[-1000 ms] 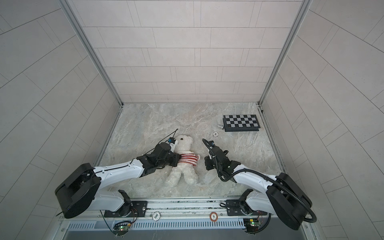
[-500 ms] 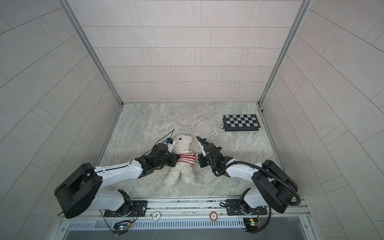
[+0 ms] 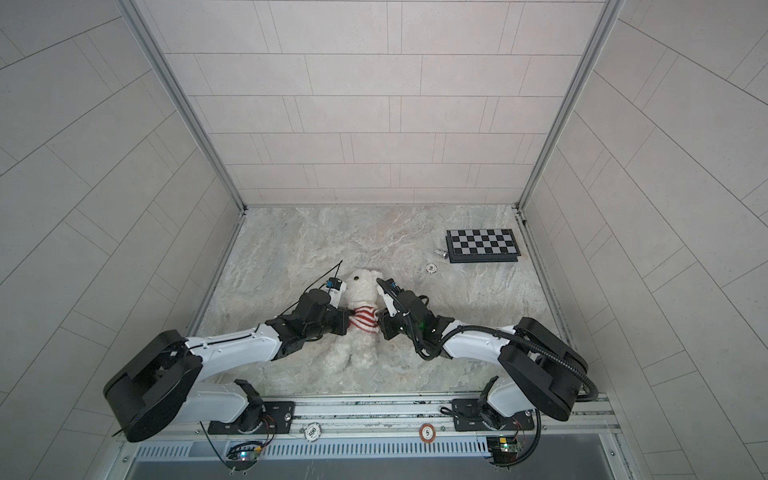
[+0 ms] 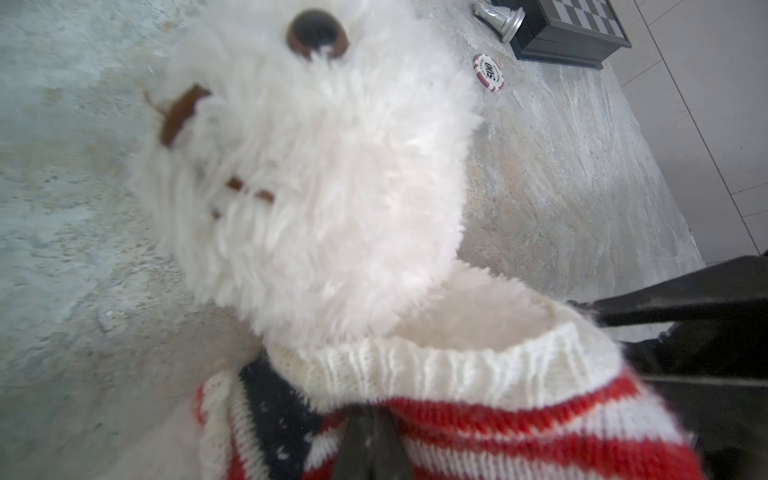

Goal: Dress the teddy bear

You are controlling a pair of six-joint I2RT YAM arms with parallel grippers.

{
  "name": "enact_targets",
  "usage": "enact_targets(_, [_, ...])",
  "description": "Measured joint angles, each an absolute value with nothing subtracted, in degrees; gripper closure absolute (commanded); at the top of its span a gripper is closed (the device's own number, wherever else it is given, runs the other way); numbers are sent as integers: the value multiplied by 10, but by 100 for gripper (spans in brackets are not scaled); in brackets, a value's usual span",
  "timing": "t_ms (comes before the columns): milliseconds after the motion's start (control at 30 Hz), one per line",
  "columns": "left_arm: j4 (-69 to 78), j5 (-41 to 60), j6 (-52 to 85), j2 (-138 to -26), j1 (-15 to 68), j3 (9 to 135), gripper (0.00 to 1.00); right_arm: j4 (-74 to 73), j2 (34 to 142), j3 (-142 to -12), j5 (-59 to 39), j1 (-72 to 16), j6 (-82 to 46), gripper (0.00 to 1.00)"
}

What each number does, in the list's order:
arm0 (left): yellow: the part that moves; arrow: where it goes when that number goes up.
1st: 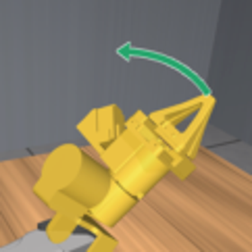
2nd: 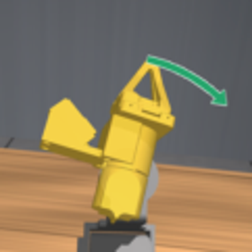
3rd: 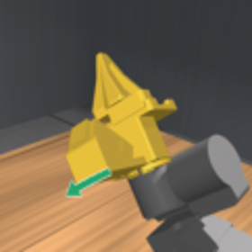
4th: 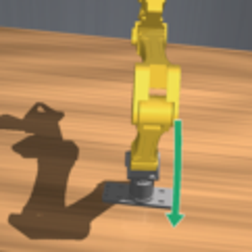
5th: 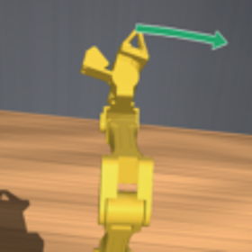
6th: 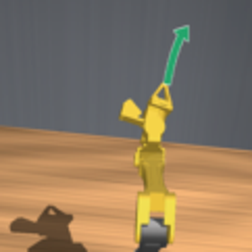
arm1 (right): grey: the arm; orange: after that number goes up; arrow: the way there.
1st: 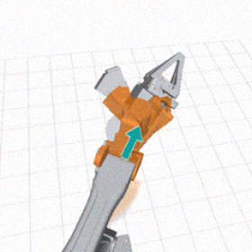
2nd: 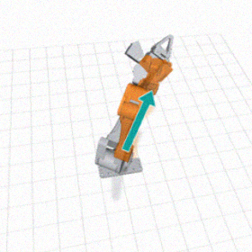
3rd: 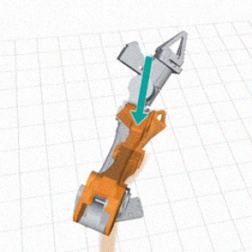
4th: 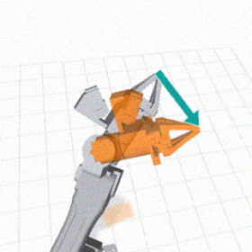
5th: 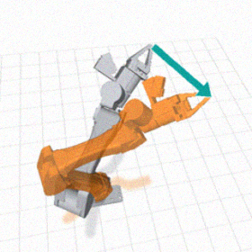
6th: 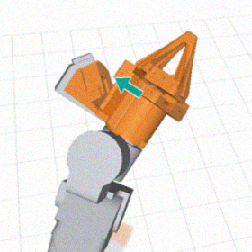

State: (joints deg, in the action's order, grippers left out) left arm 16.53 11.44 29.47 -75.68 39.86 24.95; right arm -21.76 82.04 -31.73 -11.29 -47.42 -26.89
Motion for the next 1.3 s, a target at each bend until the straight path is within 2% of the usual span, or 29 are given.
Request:
enact_targets(167, [154, 111, 302, -714, 393, 226, 67, -225, 829, -330, -104, -503, -270, 68])
enact_targets(300, [127, 109, 313, -681, 390, 218, 61, -225, 829, -330, -94, -514, -270, 71])
enact_targets(367, [114, 110, 317, -662, 386, 214, 53, -225, 829, -330, -86, -518, -271, 72])
enact_targets(467, [98, 121, 327, -621, 377, 202, 35, -225, 828, -326, -76, -521, -274, 74])
enact_targets(567, [90, 148, 339, -580, 375, 197, 22, -225, 828, -321, -70, -521, -277, 75])
enact_targets(633, [88, 168, 347, -559, 375, 197, 17, -225, 828, -319, -68, -521, -280, 75])
enact_targets(733, [74, 189, 356, -532, 375, 200, 16, -225, 827, -318, -65, -521, -282, 74])
enact_targets(800, [61, 195, 359, -519, 375, 203, 21, -225, 823, -318, -62, -522, -283, 73])
enact_targets(1100, [44, 177, 363, -570, 375, 217, 73, -228, 808, -313, -62, -538, -284, 73])
enact_targets(1233, [43, 158, 370, -573, 375, 217, 93, -234, 788, -295, -60, -545, -283, 71])
enact_targets(1300, [43, 151, 370, -571, 375, 217, 99, -237, 775, -285, -60, -552, -283, 71])
